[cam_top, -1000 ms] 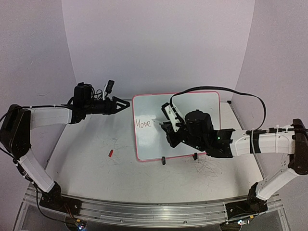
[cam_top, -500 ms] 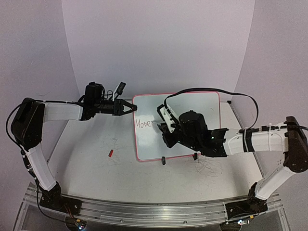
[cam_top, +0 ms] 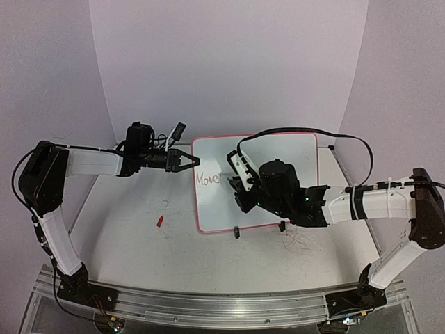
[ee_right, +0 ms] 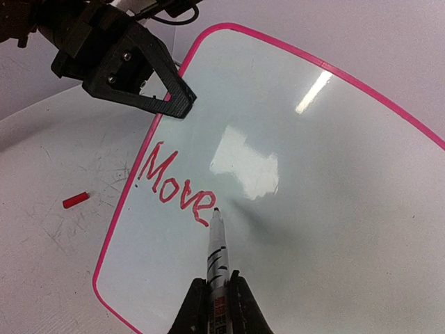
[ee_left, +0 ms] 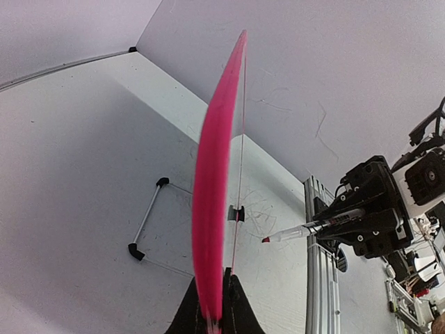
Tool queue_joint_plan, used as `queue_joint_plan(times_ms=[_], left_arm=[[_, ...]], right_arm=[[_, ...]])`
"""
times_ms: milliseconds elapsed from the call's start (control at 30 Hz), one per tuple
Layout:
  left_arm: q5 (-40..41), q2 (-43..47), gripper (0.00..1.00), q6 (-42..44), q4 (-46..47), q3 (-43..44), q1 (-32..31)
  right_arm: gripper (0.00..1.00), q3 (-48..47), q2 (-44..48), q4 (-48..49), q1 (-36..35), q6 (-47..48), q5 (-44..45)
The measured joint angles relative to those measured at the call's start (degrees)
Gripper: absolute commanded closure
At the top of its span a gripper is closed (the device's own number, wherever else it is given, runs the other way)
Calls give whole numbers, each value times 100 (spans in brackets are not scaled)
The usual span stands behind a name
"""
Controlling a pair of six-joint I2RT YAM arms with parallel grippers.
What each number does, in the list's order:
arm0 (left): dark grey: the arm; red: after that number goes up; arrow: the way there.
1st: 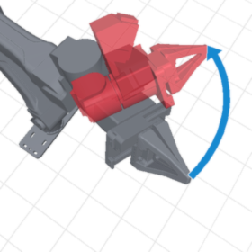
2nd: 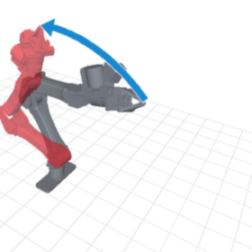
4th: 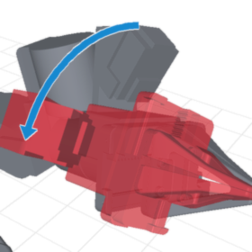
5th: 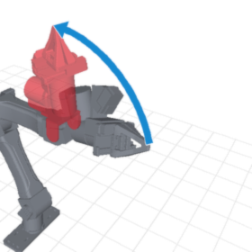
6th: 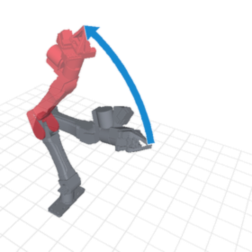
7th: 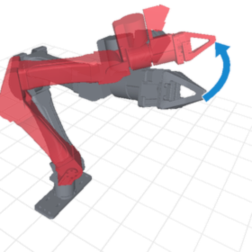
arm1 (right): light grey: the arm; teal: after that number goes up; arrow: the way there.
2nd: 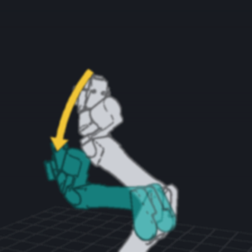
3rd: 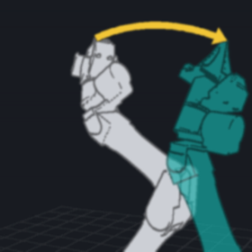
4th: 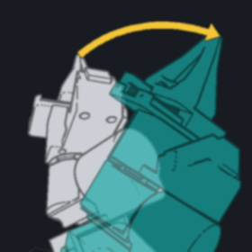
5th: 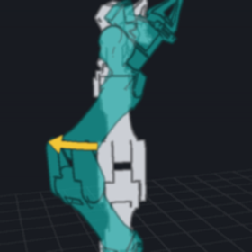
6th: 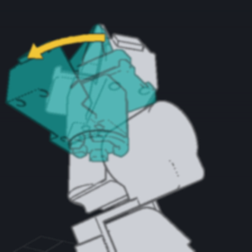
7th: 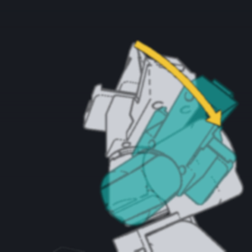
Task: Write a sentence on the whiteboard
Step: Hold the whiteboard at the center of the board, then write a sentence on the whiteboard.
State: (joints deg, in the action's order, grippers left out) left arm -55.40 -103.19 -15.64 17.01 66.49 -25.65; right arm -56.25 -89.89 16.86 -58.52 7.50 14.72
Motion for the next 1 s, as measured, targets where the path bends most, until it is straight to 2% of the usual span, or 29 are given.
queue_joint_plan(times_ms=[367,1000], left_arm=[[269,424,100,536,63,-432,-159],[335,426,100,577,101,-432,-216]], right_arm=[[100,56,0,43,0,-5,162],[100,389,157,115,0,-21,159]])
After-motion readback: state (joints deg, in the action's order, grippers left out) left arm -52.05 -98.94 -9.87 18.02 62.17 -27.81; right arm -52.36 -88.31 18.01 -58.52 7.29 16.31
